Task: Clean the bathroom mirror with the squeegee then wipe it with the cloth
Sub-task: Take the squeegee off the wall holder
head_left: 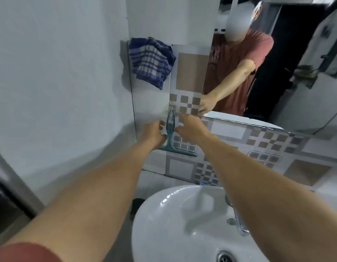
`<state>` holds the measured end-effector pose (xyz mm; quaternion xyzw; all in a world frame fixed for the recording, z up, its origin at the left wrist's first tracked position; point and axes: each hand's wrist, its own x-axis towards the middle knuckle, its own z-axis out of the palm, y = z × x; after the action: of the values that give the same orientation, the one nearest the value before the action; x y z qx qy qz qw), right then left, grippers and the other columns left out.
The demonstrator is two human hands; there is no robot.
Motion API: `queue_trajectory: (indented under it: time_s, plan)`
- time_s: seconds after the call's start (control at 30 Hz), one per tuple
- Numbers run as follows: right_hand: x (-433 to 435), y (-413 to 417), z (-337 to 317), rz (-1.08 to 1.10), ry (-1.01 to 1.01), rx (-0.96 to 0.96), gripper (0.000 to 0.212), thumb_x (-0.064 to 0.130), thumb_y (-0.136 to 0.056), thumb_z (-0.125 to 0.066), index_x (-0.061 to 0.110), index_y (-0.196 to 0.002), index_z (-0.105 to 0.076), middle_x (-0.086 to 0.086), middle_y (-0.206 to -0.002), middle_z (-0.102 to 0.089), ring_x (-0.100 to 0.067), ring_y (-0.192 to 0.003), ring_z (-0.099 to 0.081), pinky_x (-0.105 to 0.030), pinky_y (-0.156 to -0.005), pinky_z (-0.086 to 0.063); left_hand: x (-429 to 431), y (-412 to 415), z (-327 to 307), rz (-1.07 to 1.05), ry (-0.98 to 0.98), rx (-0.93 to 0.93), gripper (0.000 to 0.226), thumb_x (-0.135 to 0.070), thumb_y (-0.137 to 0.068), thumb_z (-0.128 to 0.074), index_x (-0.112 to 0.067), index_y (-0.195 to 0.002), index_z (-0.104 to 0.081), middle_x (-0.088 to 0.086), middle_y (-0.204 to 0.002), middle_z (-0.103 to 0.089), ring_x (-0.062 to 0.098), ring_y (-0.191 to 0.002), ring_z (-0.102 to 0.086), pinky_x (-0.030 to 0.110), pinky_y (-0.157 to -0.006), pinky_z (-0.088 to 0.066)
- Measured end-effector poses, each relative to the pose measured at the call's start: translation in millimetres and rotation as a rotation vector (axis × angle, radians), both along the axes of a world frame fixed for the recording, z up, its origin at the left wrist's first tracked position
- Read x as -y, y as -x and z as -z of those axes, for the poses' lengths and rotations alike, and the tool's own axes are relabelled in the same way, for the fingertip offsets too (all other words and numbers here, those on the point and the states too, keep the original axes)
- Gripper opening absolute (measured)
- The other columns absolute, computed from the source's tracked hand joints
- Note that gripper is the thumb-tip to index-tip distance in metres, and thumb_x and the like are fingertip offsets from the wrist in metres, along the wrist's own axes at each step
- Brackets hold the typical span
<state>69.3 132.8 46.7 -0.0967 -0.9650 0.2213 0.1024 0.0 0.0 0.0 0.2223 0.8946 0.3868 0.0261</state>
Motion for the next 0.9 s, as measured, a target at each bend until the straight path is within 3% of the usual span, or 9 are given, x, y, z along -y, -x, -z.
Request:
queue_trajectory:
  time_s: [0.1,0.17,0.27,0.43,0.53,0.6,0.67,0.83,0.9]
  plan:
    - [1.7,11.5,9.2,0.042,0.070,-0.047,0.039,0.008,-0.096,-0.057,0.011,-0.135,-0.054,-0.012,-0.126,-0.064,-0.028,-0.102,-0.061,-0.035,-0.083,-0.052,-8.5,6.7,4.9,-0.031,-0.117,-0.029,0.047,-0.016,-0.087,-0.075,-0.012,-0.129,-0.056,0.005,-0.117,-0.065,0.023,-0.098,-0.062,0.032,-0.086,-0.056]
    - [4.2,18.9,17.4,0.070,0.110,-0.060,0.040,0.008,-0.099,-0.054,0.013,-0.138,-0.049,-0.011,-0.122,-0.066,-0.025,-0.095,-0.062,-0.034,-0.079,-0.053,-14.0,9.1,7.5,-0.061,-0.180,-0.050,0.043,-0.015,-0.088,-0.073,-0.013,-0.128,-0.057,-0.001,-0.109,-0.064,0.016,-0.087,-0.060,0.010,-0.069,-0.046]
    - [5.8,29.4,31.8,0.106,0.156,-0.147,0.042,0.005,-0.100,-0.051,0.016,-0.139,-0.043,-0.013,-0.116,-0.068,-0.029,-0.096,-0.068,-0.047,-0.084,-0.060,-20.4,13.2,12.3,-0.095,-0.308,-0.020,0.025,-0.006,-0.094,-0.063,-0.015,-0.117,-0.060,-0.008,-0.092,-0.060,0.002,-0.070,-0.052,0.000,-0.053,-0.039]
    - [5.5,32.1,55.0,0.125,0.226,-0.257,0.050,0.002,-0.098,-0.052,0.024,-0.140,-0.036,-0.008,-0.096,-0.070,-0.024,-0.079,-0.068,-0.049,-0.071,-0.062,-27.1,17.3,26.4,-0.109,-0.425,-0.043,0.026,-0.001,-0.093,-0.063,-0.022,-0.108,-0.059,-0.014,-0.089,-0.062,0.001,-0.079,-0.061,0.006,-0.061,-0.047]
    - [6.1,33.2,64.2,0.112,0.259,-0.335,0.051,0.001,-0.098,-0.052,0.023,-0.142,-0.037,-0.001,-0.089,-0.068,-0.017,-0.074,-0.067,-0.041,-0.067,-0.061,-28.8,19.9,31.9,-0.089,-0.438,-0.077,0.032,-0.001,-0.090,-0.067,-0.017,-0.117,-0.061,-0.009,-0.096,-0.064,0.006,-0.083,-0.062,0.016,-0.075,-0.054]
    - [6.7,35.0,67.5,0.107,0.283,-0.371,0.052,-0.001,-0.098,-0.053,0.023,-0.141,-0.038,0.003,-0.089,-0.067,-0.012,-0.074,-0.066,-0.035,-0.066,-0.060,-27.7,21.7,33.1,-0.066,-0.452,-0.100,0.035,0.001,-0.089,-0.068,-0.015,-0.120,-0.060,-0.005,-0.099,-0.065,0.008,-0.085,-0.062,0.015,-0.075,-0.055]
    - [7.0,35.8,67.2,0.098,0.315,-0.398,0.052,-0.002,-0.097,-0.053,0.022,-0.141,-0.040,0.005,-0.091,-0.066,-0.008,-0.077,-0.065,-0.030,-0.067,-0.057,-25.9,23.9,33.6,-0.055,-0.464,-0.112,0.037,0.002,-0.089,-0.068,-0.015,-0.122,-0.060,-0.003,-0.100,-0.066,0.008,-0.084,-0.063,0.009,-0.072,-0.053]
    - [8.2,35.1,61.7,0.074,0.369,-0.447,0.053,-0.003,-0.096,-0.058,0.022,-0.140,-0.043,0.004,-0.097,-0.066,-0.012,-0.089,-0.066,-0.033,-0.082,-0.059,-20.0,26.1,30.1,-0.023,-0.458,-0.148,0.046,0.004,-0.086,-0.070,-0.017,-0.125,-0.058,0.004,-0.104,-0.072,0.016,-0.090,-0.068,0.023,-0.079,-0.060]
    - [8.0,33.8,57.4,0.069,0.385,-0.459,0.054,-0.002,-0.096,-0.059,0.022,-0.141,-0.044,0.002,-0.098,-0.066,-0.010,-0.088,-0.064,-0.028,-0.081,-0.058,-17.6,25.0,26.5,-0.009,-0.470,-0.168,0.047,0.005,-0.087,-0.069,-0.018,-0.126,-0.057,0.004,-0.106,-0.072,0.017,-0.092,-0.069,0.026,-0.082,-0.060]
